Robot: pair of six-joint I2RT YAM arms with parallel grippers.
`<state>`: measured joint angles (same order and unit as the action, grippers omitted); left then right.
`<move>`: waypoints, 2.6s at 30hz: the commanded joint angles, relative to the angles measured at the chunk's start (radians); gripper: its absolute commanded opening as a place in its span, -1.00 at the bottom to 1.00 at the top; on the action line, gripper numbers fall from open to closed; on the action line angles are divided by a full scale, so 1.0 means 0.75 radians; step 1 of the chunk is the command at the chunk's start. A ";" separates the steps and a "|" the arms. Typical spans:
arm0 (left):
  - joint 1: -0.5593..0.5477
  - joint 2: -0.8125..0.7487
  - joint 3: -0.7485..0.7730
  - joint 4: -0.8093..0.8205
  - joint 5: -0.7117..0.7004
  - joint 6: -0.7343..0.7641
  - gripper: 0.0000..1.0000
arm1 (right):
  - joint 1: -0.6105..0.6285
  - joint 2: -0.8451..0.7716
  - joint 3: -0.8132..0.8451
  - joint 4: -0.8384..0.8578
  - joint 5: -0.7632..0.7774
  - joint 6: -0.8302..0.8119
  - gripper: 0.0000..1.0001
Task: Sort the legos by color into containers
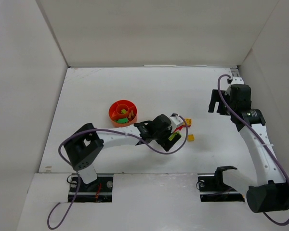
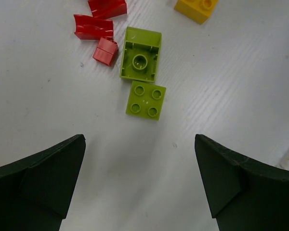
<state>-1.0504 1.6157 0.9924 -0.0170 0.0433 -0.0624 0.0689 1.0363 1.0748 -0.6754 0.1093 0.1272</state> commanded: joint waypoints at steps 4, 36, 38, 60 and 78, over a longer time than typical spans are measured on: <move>-0.005 0.157 0.125 0.051 0.050 0.136 0.81 | -0.024 -0.007 0.005 -0.022 -0.052 -0.049 0.87; -0.005 0.169 0.102 0.121 0.020 0.050 -0.35 | -0.037 -0.009 0.029 0.007 -0.050 -0.100 0.85; -0.005 0.053 0.045 0.163 -0.017 0.032 -0.70 | -0.037 -0.009 0.017 0.007 -0.062 -0.100 0.85; 0.631 -0.580 -0.225 0.074 -0.532 -0.238 -0.58 | -0.037 -0.007 -0.007 0.078 -0.224 -0.112 0.74; 0.732 -0.543 -0.254 0.066 -0.430 -0.252 -0.58 | -0.037 0.058 0.031 0.040 -0.185 -0.149 0.74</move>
<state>-0.4999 1.2144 0.8089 0.0170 -0.2806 -0.2531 0.0471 1.0840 1.0649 -0.6731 -0.0334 0.0277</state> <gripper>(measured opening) 0.320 0.873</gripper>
